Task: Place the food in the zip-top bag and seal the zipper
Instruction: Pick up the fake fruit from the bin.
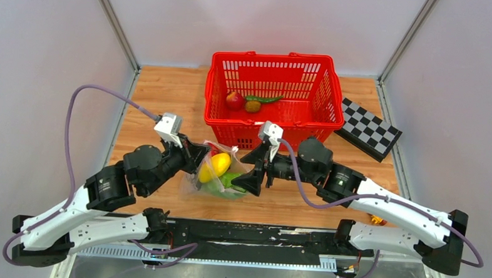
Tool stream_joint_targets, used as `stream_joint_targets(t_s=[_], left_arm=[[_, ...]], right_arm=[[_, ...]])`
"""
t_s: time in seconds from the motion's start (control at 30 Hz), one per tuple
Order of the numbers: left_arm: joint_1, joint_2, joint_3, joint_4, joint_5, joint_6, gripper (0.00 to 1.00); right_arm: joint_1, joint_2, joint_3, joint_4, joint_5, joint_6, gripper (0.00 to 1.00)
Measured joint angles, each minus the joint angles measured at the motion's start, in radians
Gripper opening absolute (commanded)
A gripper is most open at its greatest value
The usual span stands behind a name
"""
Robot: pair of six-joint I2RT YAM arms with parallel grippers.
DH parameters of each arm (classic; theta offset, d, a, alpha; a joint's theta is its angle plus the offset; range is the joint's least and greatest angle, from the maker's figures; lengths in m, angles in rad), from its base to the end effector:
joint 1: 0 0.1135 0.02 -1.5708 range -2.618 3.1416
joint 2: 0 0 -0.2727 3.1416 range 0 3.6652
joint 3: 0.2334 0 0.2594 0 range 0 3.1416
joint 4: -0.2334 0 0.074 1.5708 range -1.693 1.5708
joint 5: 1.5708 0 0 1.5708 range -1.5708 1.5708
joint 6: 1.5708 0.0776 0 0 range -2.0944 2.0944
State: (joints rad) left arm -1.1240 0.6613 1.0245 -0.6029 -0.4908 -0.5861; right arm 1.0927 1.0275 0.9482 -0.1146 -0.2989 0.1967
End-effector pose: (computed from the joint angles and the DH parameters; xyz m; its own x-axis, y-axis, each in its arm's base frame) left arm 0.1011 -0.1265 0.3929 -0.4160 -0.2608 -0.8712 0.4411 0.7799 -0.4441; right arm 0.1089 0.2598 0.3582 -0.2788 -0.1320 -0.9512 -0.9452 0.2131 0.2474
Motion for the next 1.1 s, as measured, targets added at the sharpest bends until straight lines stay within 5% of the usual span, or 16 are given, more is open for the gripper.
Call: stream_joint_targets(t_s=[0.3, 0.47, 0.83, 1.1], left_arm=[[0.000, -0.108, -0.012, -0.058, -0.106, -0.029, 0.01], [0.000, -0.139, -0.016, -0.077, -0.134, -0.045, 0.01], [0.000, -0.205, -0.022, -0.126, -0.211, -0.060, 0.01], [0.000, -0.205, -0.021, -0.137, -0.209, -0.066, 0.01]], right_arm=[[-0.016, -0.026, 0.108, -0.023, 0.384, -0.068, 0.88], [-0.138, 0.084, 0.253, -0.084, 0.526, -0.084, 0.88], [-0.439, 0.446, 0.450, -0.226, 0.438, -0.049, 0.89], [-0.545, 0.699, 0.630, -0.275, 0.349, -0.044, 0.90]])
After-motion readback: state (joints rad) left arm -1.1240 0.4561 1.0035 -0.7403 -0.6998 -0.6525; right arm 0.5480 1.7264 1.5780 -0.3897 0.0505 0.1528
